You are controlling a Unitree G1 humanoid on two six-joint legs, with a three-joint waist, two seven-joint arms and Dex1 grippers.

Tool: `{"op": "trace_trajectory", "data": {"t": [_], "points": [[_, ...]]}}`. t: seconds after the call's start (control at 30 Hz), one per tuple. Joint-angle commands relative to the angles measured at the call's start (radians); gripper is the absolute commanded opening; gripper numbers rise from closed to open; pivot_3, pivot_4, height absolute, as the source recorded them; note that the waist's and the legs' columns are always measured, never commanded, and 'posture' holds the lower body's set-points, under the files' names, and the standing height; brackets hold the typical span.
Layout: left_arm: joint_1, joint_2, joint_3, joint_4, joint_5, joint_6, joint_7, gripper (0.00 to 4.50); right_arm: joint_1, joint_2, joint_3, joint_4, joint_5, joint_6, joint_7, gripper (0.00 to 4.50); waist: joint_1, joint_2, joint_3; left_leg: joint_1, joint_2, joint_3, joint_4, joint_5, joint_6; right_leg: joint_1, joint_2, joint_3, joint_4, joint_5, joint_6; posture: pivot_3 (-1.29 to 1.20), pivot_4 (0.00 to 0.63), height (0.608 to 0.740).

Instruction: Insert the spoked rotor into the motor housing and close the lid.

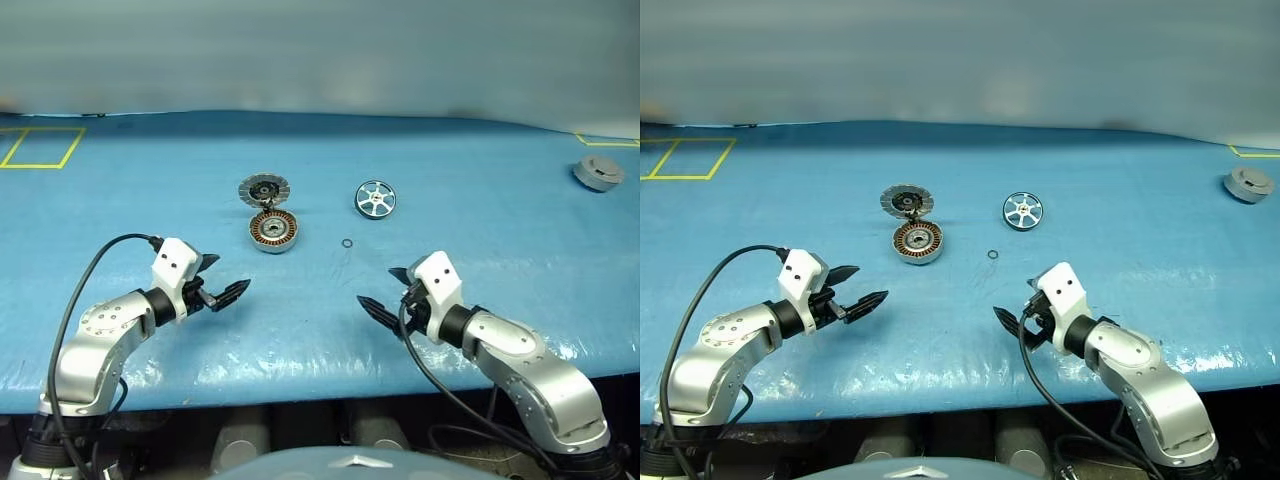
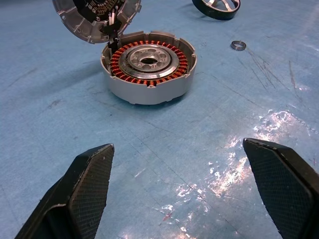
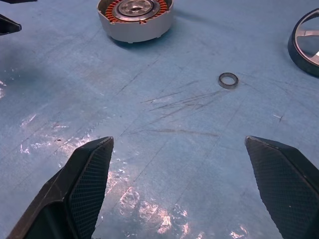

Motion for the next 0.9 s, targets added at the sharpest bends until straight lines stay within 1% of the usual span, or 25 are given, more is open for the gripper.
{"op": "trace_trajectory", "data": {"t": [0.03,0.5,0.9], "points": [[-0.008,0.011,0.004,-0.048,-0.012,0.000,-0.006,4.50,-0.013,0.009,0.000,-0.016,-0.004,-0.018,-0.005,4.47,0.000,0.000,0.000,0.000,0.000,0.000,0.000,0.000,0.000,0.000,0.000,0.000,0.000,0.000,0.000,0.00,0.150,0.740],[-0.019,0.001,0.004,-0.036,-0.013,-0.004,-0.006,4.50,-0.008,0.034,-0.001,-0.017,-0.019,-0.018,-0.019,4.47,0.000,0.000,0.000,0.000,0.000,0.000,0.000,0.000,0.000,0.000,0.000,0.000,0.000,0.000,0.000,0.00,0.150,0.740],[-0.076,0.031,-0.008,0.003,-0.004,-0.003,-0.052,4.50,-0.003,0.046,0.004,-0.019,-0.022,-0.023,-0.028,4.47,0.000,0.000,0.000,0.000,0.000,0.000,0.000,0.000,0.000,0.000,0.000,0.000,0.000,0.000,0.000,0.00,0.150,0.740]]}}
